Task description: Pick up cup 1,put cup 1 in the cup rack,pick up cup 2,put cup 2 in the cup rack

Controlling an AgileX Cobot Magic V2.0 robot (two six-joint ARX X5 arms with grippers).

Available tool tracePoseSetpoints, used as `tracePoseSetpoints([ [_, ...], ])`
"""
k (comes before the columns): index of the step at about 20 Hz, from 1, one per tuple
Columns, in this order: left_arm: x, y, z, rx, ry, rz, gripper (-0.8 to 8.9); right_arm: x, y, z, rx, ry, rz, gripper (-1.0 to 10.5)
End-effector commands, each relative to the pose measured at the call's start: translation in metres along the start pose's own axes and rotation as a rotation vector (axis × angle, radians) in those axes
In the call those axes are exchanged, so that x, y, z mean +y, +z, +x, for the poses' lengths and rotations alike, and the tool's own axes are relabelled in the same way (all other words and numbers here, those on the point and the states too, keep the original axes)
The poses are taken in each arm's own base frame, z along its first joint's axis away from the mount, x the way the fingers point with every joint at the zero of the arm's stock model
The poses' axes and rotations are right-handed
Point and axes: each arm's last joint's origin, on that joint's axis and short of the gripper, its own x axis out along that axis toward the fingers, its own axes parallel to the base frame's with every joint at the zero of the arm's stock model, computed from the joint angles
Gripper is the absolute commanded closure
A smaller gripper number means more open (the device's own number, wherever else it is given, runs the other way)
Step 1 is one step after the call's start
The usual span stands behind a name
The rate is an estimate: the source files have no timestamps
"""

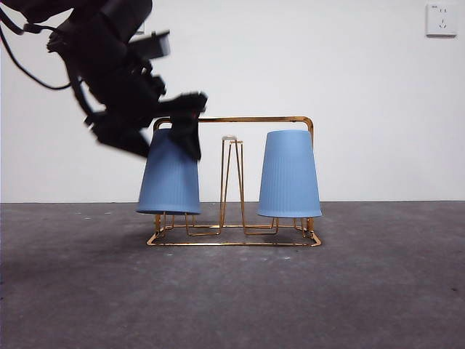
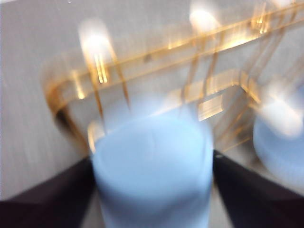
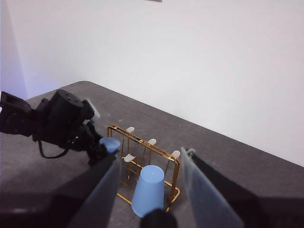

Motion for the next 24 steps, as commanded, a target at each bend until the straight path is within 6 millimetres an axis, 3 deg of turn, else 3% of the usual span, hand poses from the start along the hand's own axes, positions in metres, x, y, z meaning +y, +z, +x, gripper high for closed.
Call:
tracePoseSetpoints([
  [1, 0.002, -0.017, 0.007, 0.095, 0.004, -0.030, 3.42, 0.000, -0.001, -0.001, -0.001, -0.004, 0.008, 7.2],
  [11, 0.002, -0.015, -0.011, 0.135, -0.016, -0.029, 3.42, 0.000, -0.001, -0.001, 0.000, -0.004, 0.007, 7.2],
  [24, 0.002, -0.007, -0.090, 0.201, -0.100, -0.061, 3.42, 0.000, -0.001, 0.000, 0.001, -0.004, 0.007, 7.2],
])
